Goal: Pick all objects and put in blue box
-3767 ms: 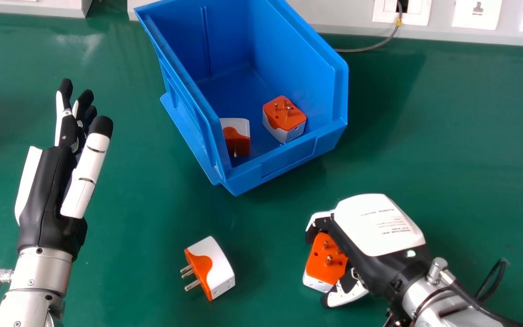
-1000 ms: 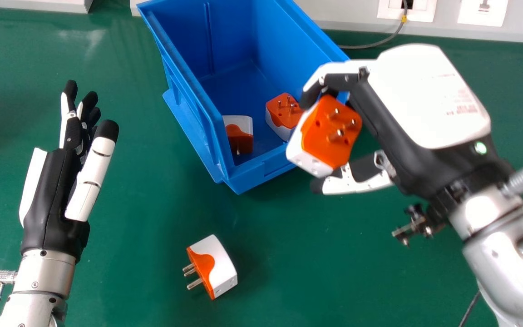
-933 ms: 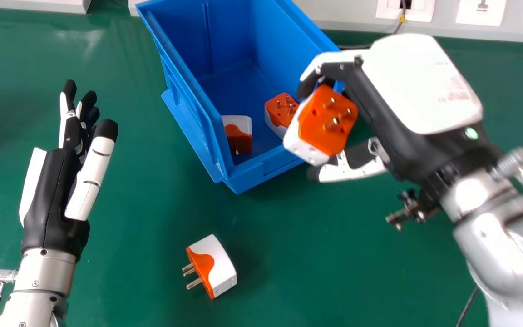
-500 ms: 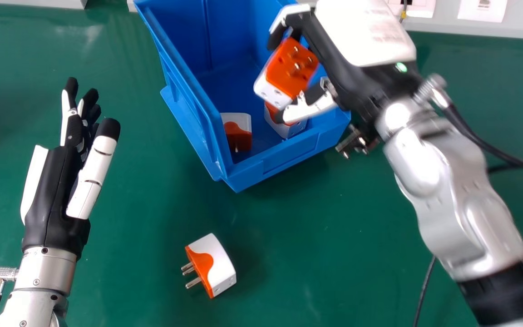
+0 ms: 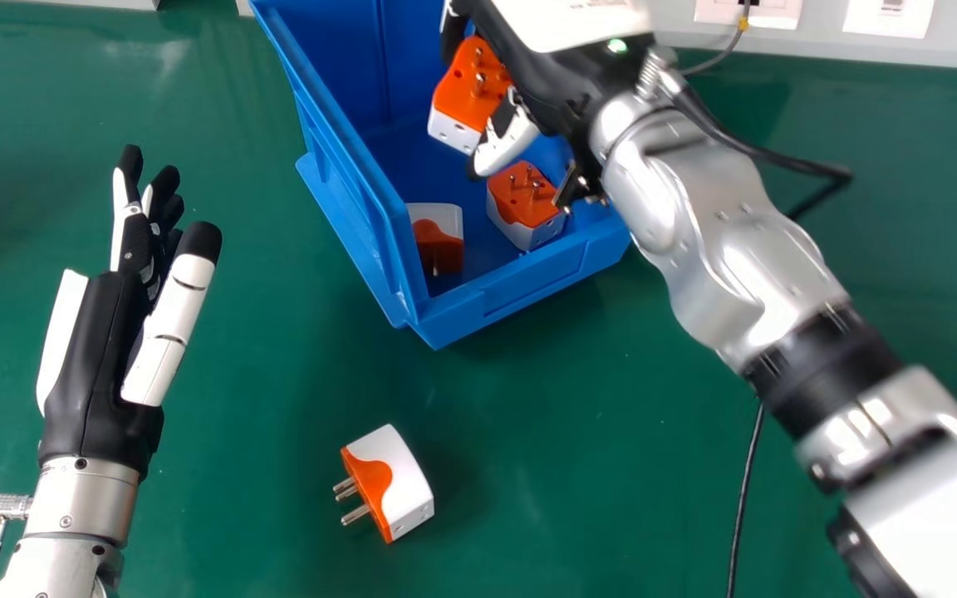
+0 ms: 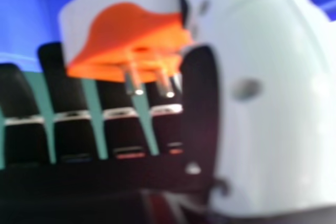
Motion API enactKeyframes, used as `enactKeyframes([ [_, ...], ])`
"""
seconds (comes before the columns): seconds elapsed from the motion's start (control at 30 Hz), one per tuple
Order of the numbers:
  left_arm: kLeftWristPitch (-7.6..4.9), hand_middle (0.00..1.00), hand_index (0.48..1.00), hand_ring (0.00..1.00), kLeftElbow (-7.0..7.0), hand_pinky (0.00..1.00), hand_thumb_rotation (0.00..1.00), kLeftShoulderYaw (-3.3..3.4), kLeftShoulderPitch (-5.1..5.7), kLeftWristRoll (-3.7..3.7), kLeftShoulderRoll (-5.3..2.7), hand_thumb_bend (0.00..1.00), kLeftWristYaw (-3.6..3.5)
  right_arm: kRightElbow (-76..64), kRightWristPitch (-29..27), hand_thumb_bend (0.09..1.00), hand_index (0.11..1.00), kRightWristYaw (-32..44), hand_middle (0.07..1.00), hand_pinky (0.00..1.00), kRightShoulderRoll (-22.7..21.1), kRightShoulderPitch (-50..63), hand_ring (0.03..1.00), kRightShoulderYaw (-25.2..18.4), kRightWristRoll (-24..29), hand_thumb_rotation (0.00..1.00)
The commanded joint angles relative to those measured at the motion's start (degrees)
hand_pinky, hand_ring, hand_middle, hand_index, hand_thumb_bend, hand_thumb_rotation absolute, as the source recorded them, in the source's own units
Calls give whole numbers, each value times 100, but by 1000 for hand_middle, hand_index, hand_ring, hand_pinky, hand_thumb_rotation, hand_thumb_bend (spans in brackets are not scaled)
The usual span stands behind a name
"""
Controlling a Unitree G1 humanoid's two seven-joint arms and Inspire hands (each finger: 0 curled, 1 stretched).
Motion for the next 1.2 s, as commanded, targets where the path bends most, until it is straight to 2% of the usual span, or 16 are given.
enactKeyframes([
  [0.0, -22, 1000, 1000, 1000, -120, 1000, 870, 5, -25, 45, 41, 619, 23, 370, -55, 491, 490, -251, 531, 320, 96, -562, 440, 91, -6, 0],
  [0.2, -2, 1000, 1000, 1000, -98, 1000, 872, -27, -60, 34, 35, 620, 7, 1485, 6, 494, 484, -421, 514, 329, 392, -1161, 438, 374, 34, 0],
  [0.37, 35, 1000, 1000, 1000, -121, 1000, 873, -72, -58, 72, 47, 625, -6, 2004, 61, 496, 494, -385, 500, 338, 567, -1373, 444, 466, 167, 0],
  [0.43, 49, 1000, 1000, 1000, -140, 1000, 873, -86, -58, 109, 57, 625, 4, 2158, 32, 496, 494, -395, 500, 338, 590, -1410, 444, 508, 208, 0],
  [0.53, 124, 1000, 1000, 1000, -241, 1000, 876, -102, -27, 117, 60, 627, -15, 2369, -62, 498, 489, -431, 499, 345, 620, -1434, 454, 574, 261, 0],
  [0.7, 205, 1000, 1000, 1000, -296, 1000, 880, -111, -28, 62, 32, 626, -56, 2430, -144, 500, 473, -518, 497, 361, 652, -1366, 460, 647, 330, 0],
  [0.97, 181, 1000, 1000, 1000, -268, 1000, 881, -102, -69, -8, -27, 633, -47, 2436, -243, 501, 464, -677, 498, 365, 623, -1189, 463, 679, 467, 0],
  [1.07, 117, 1000, 1000, 1000, -187, 1000, 879, -84, -95, -64, -25, 636, -78, 2421, -231, 501, 461, -681, 496, 367, 592, -1146, 465, 680, 497, 0],
  [1.17, 78, 1000, 1000, 1000, -107, 1000, 878, -72, -129, -87, -4, 638, -90, 2416, -184, 501, 458, -639, 496, 368, 585, -1107, 467, 625, 571, 0],
])
